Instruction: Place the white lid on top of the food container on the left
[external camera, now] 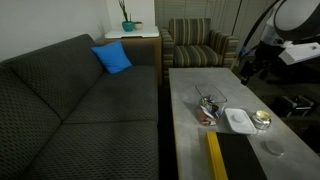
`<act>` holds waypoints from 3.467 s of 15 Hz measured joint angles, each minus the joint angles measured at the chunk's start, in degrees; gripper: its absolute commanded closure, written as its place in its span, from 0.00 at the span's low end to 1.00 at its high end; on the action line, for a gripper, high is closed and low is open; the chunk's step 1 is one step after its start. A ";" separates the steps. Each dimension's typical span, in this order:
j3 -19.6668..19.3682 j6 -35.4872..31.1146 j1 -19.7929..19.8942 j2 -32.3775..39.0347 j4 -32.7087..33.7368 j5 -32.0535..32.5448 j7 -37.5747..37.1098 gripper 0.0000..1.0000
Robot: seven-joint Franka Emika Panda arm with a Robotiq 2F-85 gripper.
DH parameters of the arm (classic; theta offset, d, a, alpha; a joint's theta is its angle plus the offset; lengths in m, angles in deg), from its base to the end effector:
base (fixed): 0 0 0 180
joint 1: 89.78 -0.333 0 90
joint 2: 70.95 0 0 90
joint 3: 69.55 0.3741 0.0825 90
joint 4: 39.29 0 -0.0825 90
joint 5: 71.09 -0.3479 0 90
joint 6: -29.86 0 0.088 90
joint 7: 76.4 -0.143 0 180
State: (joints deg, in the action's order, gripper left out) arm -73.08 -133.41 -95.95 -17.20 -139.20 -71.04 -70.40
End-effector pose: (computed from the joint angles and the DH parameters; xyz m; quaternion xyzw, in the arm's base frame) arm 0.6888 0.0369 0.0871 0.9921 0.0900 0.0838 0.0263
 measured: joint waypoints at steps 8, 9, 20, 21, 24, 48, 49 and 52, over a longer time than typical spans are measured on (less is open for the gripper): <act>2.69 6.34 4.06 17.97 20.23 1.02 1.49 0.00; 2.70 6.36 3.97 19.96 22.14 1.32 1.49 0.00; 3.27 15.85 4.39 30.71 34.32 1.70 1.43 0.00; 3.44 16.54 4.49 30.70 34.41 1.63 1.40 0.00; 3.74 17.28 4.61 30.70 34.47 1.46 -0.11 0.00; 3.84 18.09 3.65 30.77 34.48 1.85 -1.50 0.00; 4.00 18.17 3.68 30.76 34.50 2.00 0.31 0.00; 4.09 18.27 3.68 30.76 34.51 2.13 2.18 0.00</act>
State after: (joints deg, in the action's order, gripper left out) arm -69.00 -115.14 -92.27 13.56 -104.69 -68.91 -68.22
